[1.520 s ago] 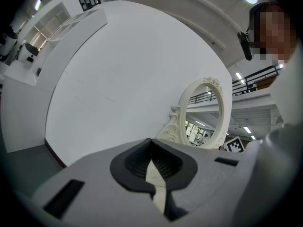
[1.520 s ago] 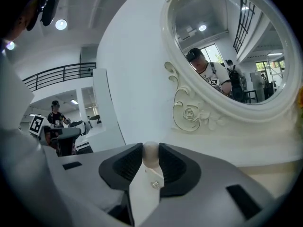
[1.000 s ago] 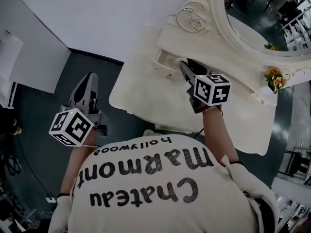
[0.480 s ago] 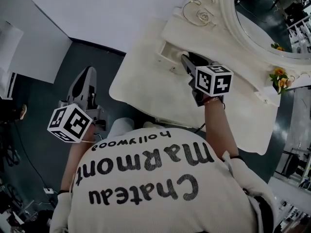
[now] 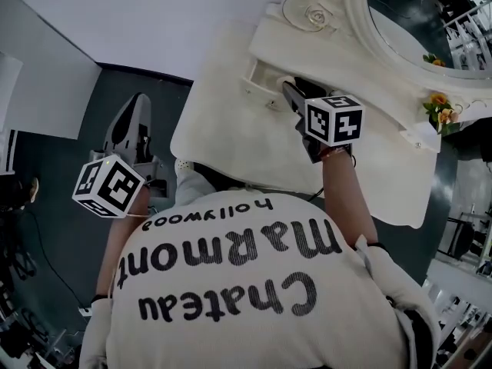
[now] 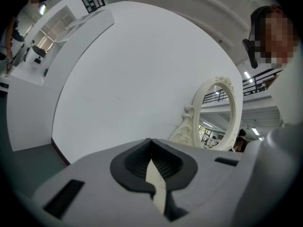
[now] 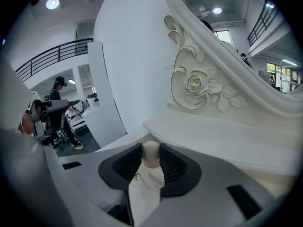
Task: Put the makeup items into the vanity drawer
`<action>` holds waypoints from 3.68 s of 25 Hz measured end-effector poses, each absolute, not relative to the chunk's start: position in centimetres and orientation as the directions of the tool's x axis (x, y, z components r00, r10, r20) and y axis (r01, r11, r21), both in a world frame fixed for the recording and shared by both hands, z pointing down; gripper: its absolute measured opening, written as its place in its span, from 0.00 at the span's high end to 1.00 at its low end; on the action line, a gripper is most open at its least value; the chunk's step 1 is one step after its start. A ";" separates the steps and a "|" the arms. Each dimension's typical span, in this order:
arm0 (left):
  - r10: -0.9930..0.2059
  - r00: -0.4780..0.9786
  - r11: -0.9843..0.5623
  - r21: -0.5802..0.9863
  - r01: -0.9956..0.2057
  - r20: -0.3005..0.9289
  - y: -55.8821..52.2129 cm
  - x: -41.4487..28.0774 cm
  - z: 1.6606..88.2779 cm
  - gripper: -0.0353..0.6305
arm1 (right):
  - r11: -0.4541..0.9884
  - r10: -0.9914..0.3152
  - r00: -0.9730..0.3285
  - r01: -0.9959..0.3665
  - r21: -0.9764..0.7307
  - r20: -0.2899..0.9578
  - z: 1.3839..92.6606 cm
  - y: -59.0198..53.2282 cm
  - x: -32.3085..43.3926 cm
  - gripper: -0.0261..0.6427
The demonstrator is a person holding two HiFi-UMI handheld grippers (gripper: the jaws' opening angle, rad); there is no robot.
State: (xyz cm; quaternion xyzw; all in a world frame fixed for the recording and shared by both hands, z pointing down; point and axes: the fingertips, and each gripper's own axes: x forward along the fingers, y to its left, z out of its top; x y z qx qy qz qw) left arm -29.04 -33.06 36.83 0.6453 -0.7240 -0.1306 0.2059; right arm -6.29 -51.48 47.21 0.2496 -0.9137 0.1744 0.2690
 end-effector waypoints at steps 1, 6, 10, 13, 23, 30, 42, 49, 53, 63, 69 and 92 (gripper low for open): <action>-0.989 -0.069 0.122 0.452 -0.884 0.130 -33.4 -29.0 36.8 0.93 | 0.809 -0.362 -0.724 -0.557 -0.187 0.587 47.4 -51.6 -6.2 0.76; -0.988 -0.030 0.097 0.462 -0.881 0.151 -34.8 -29.9 37.4 0.93 | 0.795 -0.336 -0.690 -0.573 -0.200 0.642 48.0 -51.9 -6.4 0.75; -0.988 -0.018 0.092 0.478 -0.874 0.156 -35.4 -30.9 38.0 0.94 | 0.791 -0.311 -0.661 -0.578 -0.199 0.683 48.8 -51.9 -6.9 0.75; -0.986 -0.009 0.090 0.482 -0.871 0.167 -35.7 -31.6 38.5 0.94 | 0.787 -0.304 -0.645 -0.585 -0.197 0.701 49.2 -52.0 -7.2 0.75; -0.983 0.002 0.090 0.494 -0.865 0.184 -36.7 -35.0 39.3 0.93 | 0.785 -0.251 -0.569 -0.593 -0.179 0.783 51.0 -52.7 -8.4 0.75; -0.979 0.002 0.101 0.496 -0.863 0.204 -36.9 -36.9 40.0 0.93 | 0.783 -0.221 -0.544 -0.594 -0.186 0.809 51.8 -53.3 -9.4 0.75; -0.975 0.012 0.110 0.522 -0.846 0.224 -36.9 -37.7 41.6 0.94 | 0.777 -0.189 -0.468 -0.609 -0.160 0.863 52.9 -53.3 -9.3 0.75; -0.974 0.025 0.101 0.534 -0.839 0.224 -36.9 -37.6 42.1 0.93 | 0.768 -0.167 -0.432 -0.621 -0.158 0.886 53.3 -53.4 -9.2 0.75; -0.976 0.018 0.104 0.539 -0.836 0.216 -36.8 -37.8 42.0 0.93 | 0.757 -0.162 -0.409 -0.636 -0.153 0.898 53.4 -53.4 -9.1 0.75; -0.978 0.010 0.109 0.556 -0.824 0.206 -36.5 -38.0 42.3 0.94 | 0.722 -0.196 -0.395 -0.677 -0.140 0.898 53.0 -53.7 -9.5 0.74; -0.979 0.004 0.113 0.562 -0.819 0.203 -36.0 -38.2 42.4 0.94 | 0.715 -0.208 -0.375 -0.689 -0.122 0.903 53.4 -53.6 -9.0 0.74; -0.982 -0.010 0.121 0.577 -0.808 0.191 -34.9 -38.6 42.2 0.93 | 0.685 -0.262 -0.372 -0.721 -0.100 0.891 52.5 -53.8 -8.3 0.70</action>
